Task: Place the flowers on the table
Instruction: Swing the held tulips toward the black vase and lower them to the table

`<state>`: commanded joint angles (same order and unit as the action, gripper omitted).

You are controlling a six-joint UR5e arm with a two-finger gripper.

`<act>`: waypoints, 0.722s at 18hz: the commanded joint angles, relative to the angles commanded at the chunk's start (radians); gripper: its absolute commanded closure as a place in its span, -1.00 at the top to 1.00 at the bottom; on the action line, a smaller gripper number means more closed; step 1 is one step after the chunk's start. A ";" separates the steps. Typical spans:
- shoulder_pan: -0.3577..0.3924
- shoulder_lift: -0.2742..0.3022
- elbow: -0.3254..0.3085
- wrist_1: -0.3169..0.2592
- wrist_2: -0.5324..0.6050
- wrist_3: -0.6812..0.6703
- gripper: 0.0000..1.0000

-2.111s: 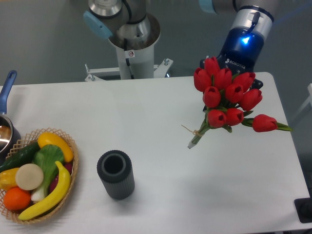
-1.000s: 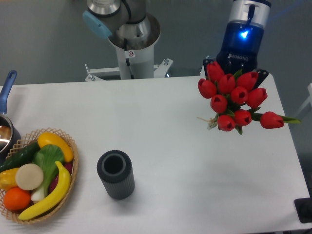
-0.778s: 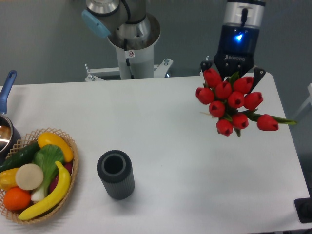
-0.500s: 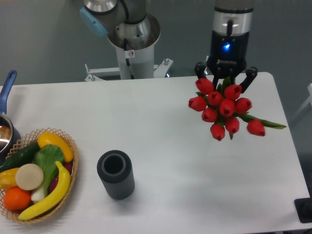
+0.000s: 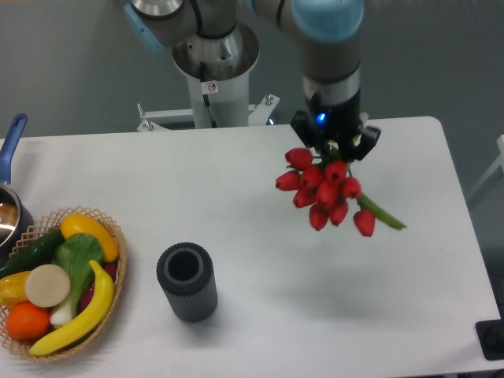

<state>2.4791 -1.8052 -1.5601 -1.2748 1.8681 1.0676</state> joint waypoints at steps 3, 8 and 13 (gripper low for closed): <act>-0.014 -0.054 0.012 0.008 0.014 0.000 -0.20; -0.023 -0.137 0.038 0.006 0.011 0.005 -0.20; -0.020 -0.192 0.040 0.008 -0.001 0.003 -0.20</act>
<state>2.4590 -1.9971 -1.5202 -1.2671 1.8669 1.0707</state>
